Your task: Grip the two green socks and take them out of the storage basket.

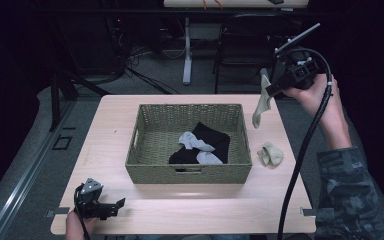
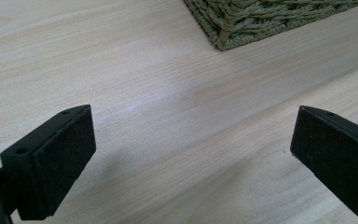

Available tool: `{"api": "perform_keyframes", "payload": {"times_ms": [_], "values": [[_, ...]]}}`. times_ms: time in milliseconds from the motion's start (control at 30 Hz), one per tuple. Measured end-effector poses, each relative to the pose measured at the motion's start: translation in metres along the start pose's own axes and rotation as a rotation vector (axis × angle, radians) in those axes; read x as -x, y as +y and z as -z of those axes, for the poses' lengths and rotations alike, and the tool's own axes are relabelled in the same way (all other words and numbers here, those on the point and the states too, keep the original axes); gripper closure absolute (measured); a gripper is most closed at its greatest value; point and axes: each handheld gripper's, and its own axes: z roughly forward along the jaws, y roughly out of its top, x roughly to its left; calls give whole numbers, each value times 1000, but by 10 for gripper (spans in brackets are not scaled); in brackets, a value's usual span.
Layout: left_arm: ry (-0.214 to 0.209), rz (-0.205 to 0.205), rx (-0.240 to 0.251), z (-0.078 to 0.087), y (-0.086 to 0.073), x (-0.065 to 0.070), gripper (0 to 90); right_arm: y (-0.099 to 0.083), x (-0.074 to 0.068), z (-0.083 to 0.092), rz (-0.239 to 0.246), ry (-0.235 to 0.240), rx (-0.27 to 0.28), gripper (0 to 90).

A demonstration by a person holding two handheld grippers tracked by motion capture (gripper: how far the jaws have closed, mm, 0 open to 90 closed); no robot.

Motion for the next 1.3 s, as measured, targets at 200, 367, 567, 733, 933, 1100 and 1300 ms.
{"api": "perform_keyframes", "payload": {"times_ms": [200, 367, 567, 733, 933, 1100, 1300], "values": [[1, 1, 0, 0, 0, 0, 0, -19, 13, -13, -33, 3, -22, 820], [2, 2, -1, 0, 0, 0, 0, -45, 27, -43, -78, 30, -54, 819], [1, 5, 1, 0, 0, 0, 0, -70, 39, -75, -109, 50, -65, 819], [3, 7, 0, -1, 0, -1, 0, -105, 54, -121, -180, 65, -72, 817], [4, 6, -4, -1, 0, -1, 0, -135, 64, -162, -234, 46, -142, 805], [6, 6, -6, -1, 0, 0, 0, -154, 73, -188, -284, 45, -183, 754], [6, 8, -4, -1, 0, -1, 1, -166, 81, -188, -317, 56, -172, 465]]}}
